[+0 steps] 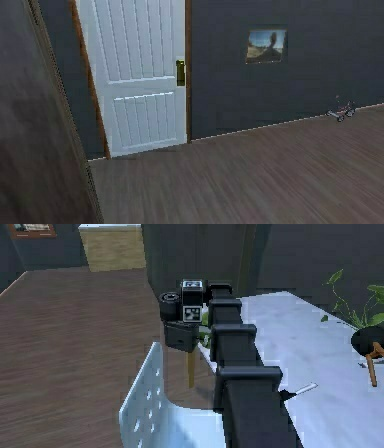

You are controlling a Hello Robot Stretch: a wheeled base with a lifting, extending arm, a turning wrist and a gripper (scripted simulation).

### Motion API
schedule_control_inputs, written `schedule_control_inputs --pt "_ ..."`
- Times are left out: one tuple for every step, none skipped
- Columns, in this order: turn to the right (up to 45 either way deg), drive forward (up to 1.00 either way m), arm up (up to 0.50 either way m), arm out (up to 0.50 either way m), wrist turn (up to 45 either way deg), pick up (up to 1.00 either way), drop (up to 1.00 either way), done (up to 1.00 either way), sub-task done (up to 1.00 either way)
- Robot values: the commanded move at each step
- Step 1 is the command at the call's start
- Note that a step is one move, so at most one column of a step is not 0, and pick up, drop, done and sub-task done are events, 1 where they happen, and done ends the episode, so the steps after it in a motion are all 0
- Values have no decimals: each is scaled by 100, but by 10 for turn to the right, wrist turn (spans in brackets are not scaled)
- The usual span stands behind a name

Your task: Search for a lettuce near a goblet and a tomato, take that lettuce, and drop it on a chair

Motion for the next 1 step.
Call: schedule_control_inputs --pt "0 0 0 0 0 0 100 0 0"
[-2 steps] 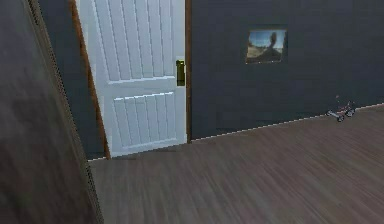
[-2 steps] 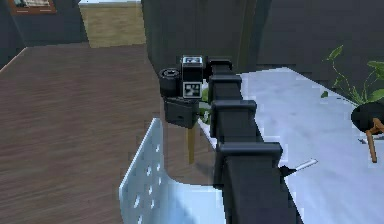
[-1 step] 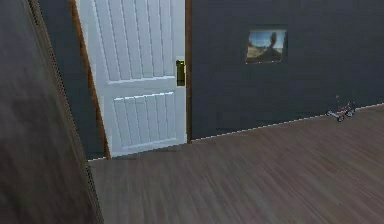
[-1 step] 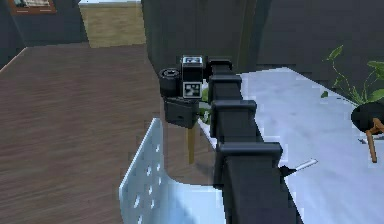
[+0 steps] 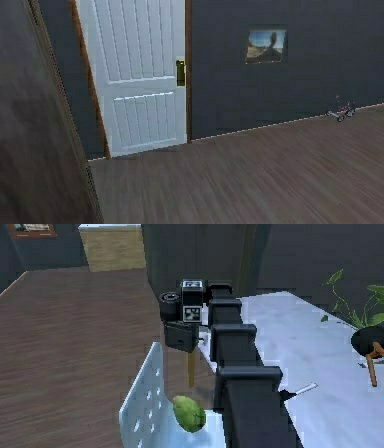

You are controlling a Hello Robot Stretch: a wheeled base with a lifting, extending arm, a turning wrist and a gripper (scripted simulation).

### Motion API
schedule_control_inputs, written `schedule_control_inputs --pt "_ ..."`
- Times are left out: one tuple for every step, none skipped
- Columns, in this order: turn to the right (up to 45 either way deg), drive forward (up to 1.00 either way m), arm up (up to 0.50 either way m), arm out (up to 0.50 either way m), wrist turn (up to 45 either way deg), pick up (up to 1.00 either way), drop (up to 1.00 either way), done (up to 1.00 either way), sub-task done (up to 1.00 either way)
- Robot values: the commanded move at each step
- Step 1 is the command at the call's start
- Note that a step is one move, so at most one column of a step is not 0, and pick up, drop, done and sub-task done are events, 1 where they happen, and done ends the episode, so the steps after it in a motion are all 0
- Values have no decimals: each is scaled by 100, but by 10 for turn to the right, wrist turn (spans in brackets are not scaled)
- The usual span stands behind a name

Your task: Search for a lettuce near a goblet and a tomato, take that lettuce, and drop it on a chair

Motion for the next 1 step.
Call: schedule_control_inputs --pt "0 0 0 -10 0 0 0 0 0"
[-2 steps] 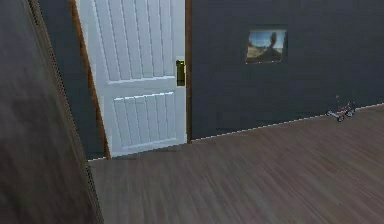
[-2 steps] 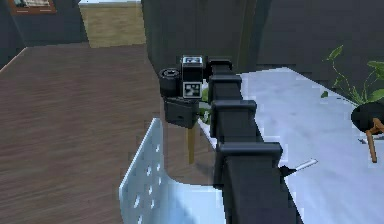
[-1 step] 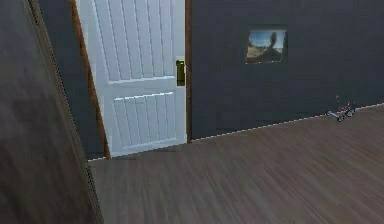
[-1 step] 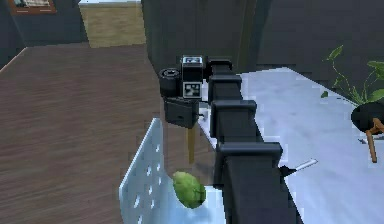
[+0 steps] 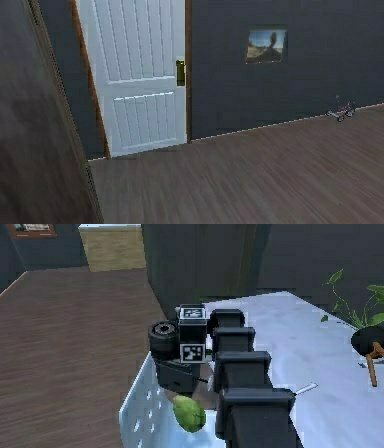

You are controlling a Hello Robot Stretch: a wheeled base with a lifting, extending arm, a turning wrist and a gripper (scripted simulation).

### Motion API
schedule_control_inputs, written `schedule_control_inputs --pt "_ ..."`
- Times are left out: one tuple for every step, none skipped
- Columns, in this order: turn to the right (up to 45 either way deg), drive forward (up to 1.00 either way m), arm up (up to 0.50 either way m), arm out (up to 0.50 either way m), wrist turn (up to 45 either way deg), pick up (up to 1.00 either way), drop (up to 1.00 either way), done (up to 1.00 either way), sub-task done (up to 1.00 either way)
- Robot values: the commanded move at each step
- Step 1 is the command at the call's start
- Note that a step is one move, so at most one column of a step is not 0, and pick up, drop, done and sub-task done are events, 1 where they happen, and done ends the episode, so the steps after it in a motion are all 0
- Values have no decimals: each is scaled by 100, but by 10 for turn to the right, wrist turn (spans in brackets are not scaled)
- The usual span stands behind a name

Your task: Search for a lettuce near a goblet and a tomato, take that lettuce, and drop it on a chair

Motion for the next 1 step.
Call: schedule_control_inputs --pt "0 0 0 0 0 0 0 100 0"
